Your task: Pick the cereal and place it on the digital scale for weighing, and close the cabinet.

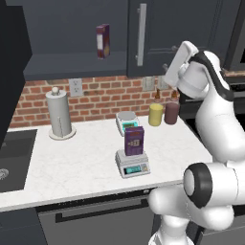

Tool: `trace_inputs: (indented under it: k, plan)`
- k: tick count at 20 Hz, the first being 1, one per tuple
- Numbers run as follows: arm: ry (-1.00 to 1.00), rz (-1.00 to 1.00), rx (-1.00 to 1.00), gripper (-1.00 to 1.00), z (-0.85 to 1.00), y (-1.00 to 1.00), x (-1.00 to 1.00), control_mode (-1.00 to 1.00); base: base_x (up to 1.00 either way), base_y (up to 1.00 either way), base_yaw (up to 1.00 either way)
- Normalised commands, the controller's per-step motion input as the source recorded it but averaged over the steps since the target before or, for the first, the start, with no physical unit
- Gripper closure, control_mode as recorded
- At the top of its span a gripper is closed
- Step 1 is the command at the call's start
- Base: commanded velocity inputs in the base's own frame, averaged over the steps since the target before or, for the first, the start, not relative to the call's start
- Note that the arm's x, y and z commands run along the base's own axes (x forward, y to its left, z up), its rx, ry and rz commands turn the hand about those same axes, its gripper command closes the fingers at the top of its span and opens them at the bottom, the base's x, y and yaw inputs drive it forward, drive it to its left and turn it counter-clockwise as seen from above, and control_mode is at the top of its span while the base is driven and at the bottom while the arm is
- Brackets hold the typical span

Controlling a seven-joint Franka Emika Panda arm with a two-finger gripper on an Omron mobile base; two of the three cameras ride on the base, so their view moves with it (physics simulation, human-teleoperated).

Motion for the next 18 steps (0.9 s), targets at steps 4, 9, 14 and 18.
trace_inputs:
  k: [4, 9, 14, 18]
  plan:
    - [-0.02, 0.0, 0.0, -1.0, -0.38, -0.01, 0.48, -1.0, 0.0, 0.0, 0.0]
    - [-0.08, 0.0, 0.0, -1.0, -0.46, 0.0, 0.22, -1.0, 0.0, 0.0, 0.0]
    - [-0.03, 0.0, 0.0, -1.0, 0.0, 0.0, -0.11, -1.0, 0.0, 0.0, 0.0]
    - [-0.01, 0.0, 0.0, -1.0, 0.17, 0.0, -0.9, -1.0, 0.0, 0.0, 0.0]
